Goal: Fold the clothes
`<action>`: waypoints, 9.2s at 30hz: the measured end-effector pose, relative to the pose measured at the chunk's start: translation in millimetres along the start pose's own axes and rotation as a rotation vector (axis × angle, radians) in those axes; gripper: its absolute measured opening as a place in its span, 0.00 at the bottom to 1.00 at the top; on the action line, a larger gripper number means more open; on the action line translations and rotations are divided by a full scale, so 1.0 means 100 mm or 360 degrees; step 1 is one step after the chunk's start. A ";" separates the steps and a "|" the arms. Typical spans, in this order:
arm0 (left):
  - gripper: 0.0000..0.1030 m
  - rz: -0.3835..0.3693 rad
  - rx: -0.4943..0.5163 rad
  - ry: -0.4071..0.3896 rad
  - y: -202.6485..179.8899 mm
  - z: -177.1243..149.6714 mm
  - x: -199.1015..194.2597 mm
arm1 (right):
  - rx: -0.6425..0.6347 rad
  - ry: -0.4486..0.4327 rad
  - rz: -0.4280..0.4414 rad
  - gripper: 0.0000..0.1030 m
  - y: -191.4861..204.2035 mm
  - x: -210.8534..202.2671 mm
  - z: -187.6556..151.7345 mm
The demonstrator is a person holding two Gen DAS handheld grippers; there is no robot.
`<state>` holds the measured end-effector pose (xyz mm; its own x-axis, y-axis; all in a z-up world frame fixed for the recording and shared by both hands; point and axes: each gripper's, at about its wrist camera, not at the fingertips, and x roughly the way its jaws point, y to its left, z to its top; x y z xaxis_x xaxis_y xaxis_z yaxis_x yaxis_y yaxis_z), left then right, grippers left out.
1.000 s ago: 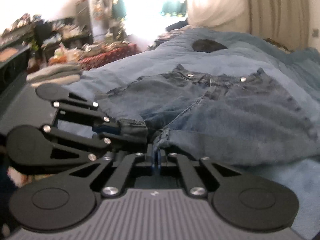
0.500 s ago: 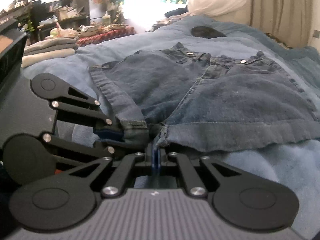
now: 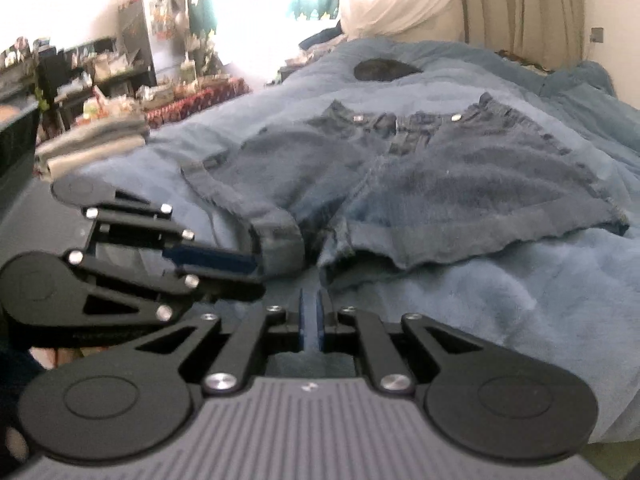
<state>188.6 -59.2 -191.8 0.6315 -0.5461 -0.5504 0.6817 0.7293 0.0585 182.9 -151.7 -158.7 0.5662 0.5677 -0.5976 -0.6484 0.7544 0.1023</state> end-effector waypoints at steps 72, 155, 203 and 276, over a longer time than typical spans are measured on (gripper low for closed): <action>0.04 0.0552 -0.0599 0.0152 2.57 -0.26 0.14 | 0.0304 0.0075 -0.0161 0.05 0.18 0.68 0.24; 0.36 0.0252 -0.0657 0.0551 3.56 1.23 2.37 | 0.0467 0.0455 -0.0121 0.44 -3.29 2.69 2.86; 0.14 0.0428 -0.0683 0.0467 2.94 1.30 2.23 | 0.0141 0.0366 -0.0342 0.12 -3.02 2.56 3.12; 0.15 0.0474 -0.0922 0.0409 1.98 1.11 1.27 | 0.0113 0.0376 0.0060 0.10 -1.26 2.00 2.70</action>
<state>444.7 -30.0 -157.8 0.6049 -0.2264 -0.7635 0.1415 0.9740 -0.1767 515.6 -44.1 -76.7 0.4021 0.5094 -0.7608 -0.6249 0.7600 0.1786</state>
